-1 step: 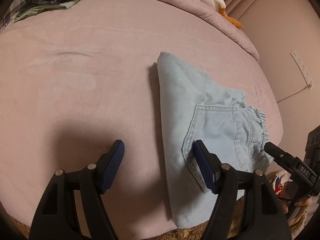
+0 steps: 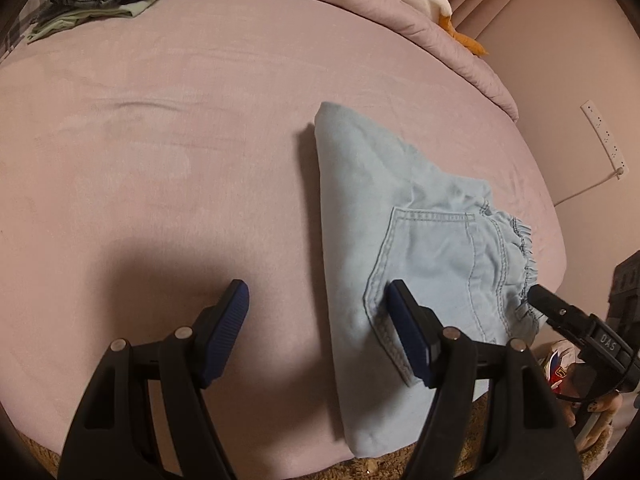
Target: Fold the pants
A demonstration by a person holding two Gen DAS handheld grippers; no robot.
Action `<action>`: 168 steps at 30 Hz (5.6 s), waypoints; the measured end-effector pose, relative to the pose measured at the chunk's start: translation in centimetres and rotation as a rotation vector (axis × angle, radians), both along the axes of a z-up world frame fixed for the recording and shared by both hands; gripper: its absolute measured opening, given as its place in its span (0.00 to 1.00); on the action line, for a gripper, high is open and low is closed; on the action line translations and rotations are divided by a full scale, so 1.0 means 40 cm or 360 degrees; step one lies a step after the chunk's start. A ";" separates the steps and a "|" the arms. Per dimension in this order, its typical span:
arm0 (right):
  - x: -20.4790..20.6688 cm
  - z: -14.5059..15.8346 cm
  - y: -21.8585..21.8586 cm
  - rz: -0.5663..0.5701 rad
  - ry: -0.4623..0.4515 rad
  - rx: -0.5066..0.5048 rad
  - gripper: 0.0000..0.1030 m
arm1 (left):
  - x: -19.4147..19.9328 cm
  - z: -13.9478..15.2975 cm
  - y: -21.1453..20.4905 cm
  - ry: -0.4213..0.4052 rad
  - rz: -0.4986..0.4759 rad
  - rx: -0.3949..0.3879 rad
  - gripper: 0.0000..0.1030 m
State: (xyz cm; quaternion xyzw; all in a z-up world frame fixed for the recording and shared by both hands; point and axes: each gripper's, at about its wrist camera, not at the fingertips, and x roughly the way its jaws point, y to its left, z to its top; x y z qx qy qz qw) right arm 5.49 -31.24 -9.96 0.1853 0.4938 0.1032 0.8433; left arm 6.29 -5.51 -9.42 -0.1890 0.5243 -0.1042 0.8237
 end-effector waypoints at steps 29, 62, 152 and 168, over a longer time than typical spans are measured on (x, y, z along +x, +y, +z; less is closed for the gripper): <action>0.026 -0.025 -0.078 -0.0151 -0.0090 -0.0161 0.29 | 0.120 -0.036 -0.120 -0.0077 -0.0177 0.0029 0.67; -0.039 0.033 -0.142 -0.0227 -0.0143 -0.0115 0.56 | 0.040 0.037 -0.088 0.0096 -0.0211 -0.0229 0.34; 0.025 0.172 0.206 0.0313 -0.0391 -0.0159 0.37 | -0.057 0.191 0.035 -0.0330 0.0033 -0.0010 0.13; 0.081 0.200 0.300 0.0401 -0.0416 -0.0253 0.37 | -0.007 0.219 0.130 -0.0400 0.0107 0.0088 0.13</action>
